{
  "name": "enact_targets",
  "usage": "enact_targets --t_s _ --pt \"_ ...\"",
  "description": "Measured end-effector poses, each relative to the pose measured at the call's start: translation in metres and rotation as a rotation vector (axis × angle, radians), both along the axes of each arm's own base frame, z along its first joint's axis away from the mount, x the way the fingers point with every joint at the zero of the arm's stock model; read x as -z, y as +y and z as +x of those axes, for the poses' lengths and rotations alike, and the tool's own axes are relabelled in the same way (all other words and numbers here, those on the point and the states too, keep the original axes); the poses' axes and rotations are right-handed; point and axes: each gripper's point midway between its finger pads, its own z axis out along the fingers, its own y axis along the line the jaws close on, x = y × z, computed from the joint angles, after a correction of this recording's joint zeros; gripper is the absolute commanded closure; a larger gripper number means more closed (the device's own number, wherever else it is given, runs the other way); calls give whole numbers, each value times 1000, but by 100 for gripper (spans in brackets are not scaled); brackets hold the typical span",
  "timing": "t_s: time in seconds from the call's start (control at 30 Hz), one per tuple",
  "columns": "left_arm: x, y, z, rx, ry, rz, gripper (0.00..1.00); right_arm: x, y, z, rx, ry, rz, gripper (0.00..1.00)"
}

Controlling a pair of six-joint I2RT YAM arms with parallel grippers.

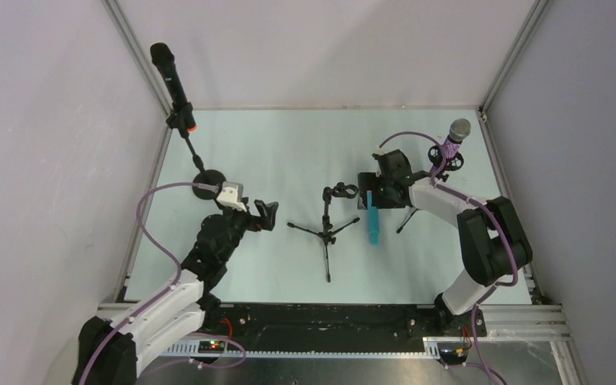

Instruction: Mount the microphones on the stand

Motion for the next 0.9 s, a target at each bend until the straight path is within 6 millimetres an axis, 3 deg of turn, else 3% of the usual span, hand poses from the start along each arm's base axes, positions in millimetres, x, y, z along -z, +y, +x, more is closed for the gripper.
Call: enact_targets --t_s 0.3,0.6,0.8,0.9 --pt "9 -10 -4 12 11 57 0 22 -12 9 44 26 -99 17" --pt "4 -12 -2 -2 -4 89 0 33 -10 21 46 31 -207 23" --pt "2 -16 -2 4 -8 112 0 35 -5 23 29 35 -238 40" --pt "3 -18 -3 8 -8 116 0 35 -6 23 29 36 -242 68"
